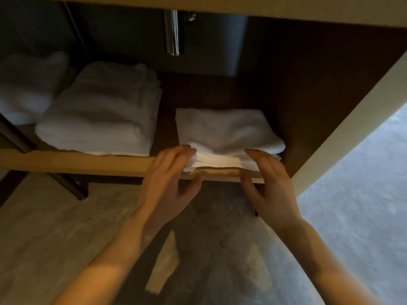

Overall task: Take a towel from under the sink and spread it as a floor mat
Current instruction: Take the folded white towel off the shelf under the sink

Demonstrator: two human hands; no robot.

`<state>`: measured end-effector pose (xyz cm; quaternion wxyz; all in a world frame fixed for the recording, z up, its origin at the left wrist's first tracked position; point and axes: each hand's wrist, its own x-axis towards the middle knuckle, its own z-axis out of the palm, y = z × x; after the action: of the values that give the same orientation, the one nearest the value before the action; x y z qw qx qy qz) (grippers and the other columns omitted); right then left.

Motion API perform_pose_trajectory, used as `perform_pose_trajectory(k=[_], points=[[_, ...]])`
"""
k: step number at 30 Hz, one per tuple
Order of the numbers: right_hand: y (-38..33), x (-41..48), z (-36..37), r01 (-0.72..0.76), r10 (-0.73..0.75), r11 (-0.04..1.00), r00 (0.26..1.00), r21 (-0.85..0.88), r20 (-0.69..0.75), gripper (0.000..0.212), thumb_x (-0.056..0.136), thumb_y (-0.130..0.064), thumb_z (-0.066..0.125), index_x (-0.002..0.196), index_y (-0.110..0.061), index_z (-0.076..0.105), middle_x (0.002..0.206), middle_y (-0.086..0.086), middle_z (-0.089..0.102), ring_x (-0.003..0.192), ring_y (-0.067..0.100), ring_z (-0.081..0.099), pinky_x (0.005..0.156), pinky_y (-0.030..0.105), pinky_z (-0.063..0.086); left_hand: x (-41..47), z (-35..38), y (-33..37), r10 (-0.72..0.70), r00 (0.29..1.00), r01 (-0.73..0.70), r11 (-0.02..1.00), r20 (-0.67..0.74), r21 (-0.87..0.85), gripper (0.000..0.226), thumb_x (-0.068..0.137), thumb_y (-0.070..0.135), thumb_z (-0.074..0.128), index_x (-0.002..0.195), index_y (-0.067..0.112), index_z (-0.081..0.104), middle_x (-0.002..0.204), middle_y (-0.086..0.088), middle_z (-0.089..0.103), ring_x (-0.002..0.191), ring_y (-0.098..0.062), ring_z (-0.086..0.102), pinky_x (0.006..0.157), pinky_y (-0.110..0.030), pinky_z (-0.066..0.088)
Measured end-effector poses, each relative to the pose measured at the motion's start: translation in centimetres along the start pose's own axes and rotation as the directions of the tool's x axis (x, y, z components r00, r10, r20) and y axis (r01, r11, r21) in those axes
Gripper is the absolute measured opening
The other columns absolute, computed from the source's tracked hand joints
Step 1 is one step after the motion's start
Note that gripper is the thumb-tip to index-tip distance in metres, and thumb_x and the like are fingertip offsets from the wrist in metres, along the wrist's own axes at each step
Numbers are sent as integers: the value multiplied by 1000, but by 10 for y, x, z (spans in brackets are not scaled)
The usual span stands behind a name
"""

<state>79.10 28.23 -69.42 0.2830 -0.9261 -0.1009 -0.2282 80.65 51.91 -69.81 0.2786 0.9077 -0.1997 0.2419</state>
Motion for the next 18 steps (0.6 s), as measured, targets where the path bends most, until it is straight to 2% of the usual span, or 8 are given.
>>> perform_pose_trajectory(k=[2, 4, 6, 8, 10, 12, 15, 18], points=[[6, 16, 2, 1, -3, 998, 1000, -62, -24, 50, 95, -48, 46, 138, -24, 45, 134, -2, 53, 121, 9, 44, 97, 13, 29, 12, 5, -2, -49, 998, 51, 997, -43, 50, 56, 86, 51, 53, 135, 23, 49, 132, 4, 48, 116, -12, 45, 93, -25, 41], [14, 29, 5, -50, 45, 995, 998, -90, -53, 49, 94, -49, 48, 137, -26, 46, 135, 0, 53, 122, 14, 43, 97, 22, 33, 18, 13, -3, -91, 993, 95, 994, -78, 48, 61, 83, 54, 56, 137, 27, 46, 132, -1, 41, 115, -18, 42, 88, -32, 46], [22, 38, 5, -93, 85, 991, 993, -96, -82, 48, 93, -50, 48, 136, -27, 49, 135, 0, 53, 125, 21, 44, 101, 34, 40, 22, 22, -4, -153, 978, 149, 988, -142, -37, 62, 80, 60, 57, 136, 36, 44, 127, 5, 31, 114, -18, 38, 85, -32, 46], [30, 44, 4, -126, 116, 987, 987, -98, -109, 48, 92, -49, 48, 134, -27, 51, 134, 2, 55, 125, 27, 46, 102, 44, 42, 28, 29, -5, -269, 951, 237, 951, -154, -199, 62, 76, 63, 62, 133, 52, 40, 125, 17, 20, 118, -13, 33, 89, -33, 47], [38, 47, 6, -168, 161, 984, 980, -58, -118, 50, 90, -48, 47, 135, -27, 50, 134, 4, 55, 124, 29, 45, 100, 40, 41, 37, 35, -6, -387, 917, 336, 880, -97, -337, 63, 71, 65, 65, 127, 64, 38, 125, 25, 15, 121, -14, 35, 93, -34, 48], [44, 48, 10, -194, 193, 981, 977, -1, -92, 49, 91, -46, 49, 136, -27, 49, 135, 4, 54, 124, 29, 45, 94, 33, 39, 45, 41, -8, -438, 897, 386, 842, -60, -378, 57, 69, 71, 60, 122, 67, 40, 127, 23, 20, 119, -14, 37, 93, -27, 43], [51, 49, 18, -221, 223, 975, 974, 34, -42, 43, 95, -39, 55, 136, -29, 50, 140, 0, 51, 129, 28, 42, 96, 29, 35, 51, 48, -12, -469, 883, 411, 763, 12, -499, 47, 79, 63, 61, 123, 56, 47, 128, 13, 33, 112, -7, 41, 82, -14, 37], [55, 49, 25, -272, 275, 956, 961, 110, -13, 42, 94, -41, 55, 134, -29, 54, 143, -3, 49, 131, 22, 43, 98, 22, 33, 54, 48, -15, -506, 860, 455, 696, 71, -556, 37, 87, 50, 62, 123, 44, 55, 116, 21, 48, 98, 11, 46, 71, -4, 38]])
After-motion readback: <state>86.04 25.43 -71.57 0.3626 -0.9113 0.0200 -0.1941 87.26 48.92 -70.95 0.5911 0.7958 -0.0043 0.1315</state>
